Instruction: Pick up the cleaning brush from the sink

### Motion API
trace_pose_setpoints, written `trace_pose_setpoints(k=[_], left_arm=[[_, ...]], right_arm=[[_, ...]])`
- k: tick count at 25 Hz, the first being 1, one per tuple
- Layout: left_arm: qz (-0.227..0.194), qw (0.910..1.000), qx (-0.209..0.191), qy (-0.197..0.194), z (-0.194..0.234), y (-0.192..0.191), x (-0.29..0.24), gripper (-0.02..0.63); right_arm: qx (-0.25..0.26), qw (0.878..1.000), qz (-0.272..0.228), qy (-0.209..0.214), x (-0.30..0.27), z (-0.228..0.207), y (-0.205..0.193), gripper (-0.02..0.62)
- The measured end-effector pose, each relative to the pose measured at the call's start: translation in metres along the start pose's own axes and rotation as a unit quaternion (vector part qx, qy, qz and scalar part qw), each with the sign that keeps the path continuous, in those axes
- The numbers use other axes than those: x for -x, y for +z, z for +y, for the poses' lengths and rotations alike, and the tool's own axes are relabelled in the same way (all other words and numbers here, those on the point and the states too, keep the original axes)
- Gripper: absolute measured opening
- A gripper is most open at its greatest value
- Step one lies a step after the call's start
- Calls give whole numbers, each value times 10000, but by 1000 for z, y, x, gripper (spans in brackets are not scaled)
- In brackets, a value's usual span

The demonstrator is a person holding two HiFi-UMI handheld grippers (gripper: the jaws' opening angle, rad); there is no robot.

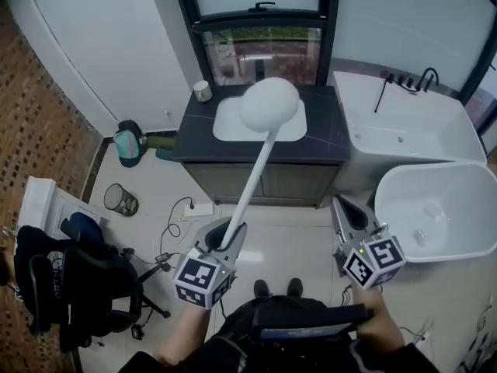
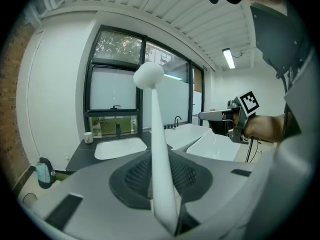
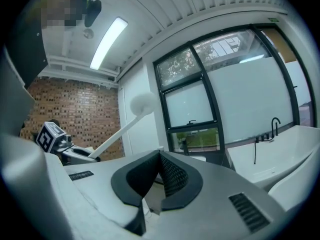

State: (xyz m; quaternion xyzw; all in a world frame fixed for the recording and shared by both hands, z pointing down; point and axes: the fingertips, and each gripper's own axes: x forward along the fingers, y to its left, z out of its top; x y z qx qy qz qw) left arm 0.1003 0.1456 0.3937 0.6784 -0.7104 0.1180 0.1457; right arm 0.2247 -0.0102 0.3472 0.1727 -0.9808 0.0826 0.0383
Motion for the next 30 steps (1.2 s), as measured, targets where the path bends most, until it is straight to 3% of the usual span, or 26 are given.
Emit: trace_pose_setpoints(k=[7, 21, 30], left_arm=[[-153, 9998, -105, 112, -17, 15, 28, 78], [-158, 9997, -146, 120, -22, 15, 25, 78], [-151, 9998, -147, 71, -29, -3, 46, 78]], right_arm=[[-145, 9998, -49, -94, 24, 8, 5, -26], [-117, 9997, 3, -233, 36, 14, -5, -26], [-56, 9996, 19, -263, 56, 37, -16, -28]])
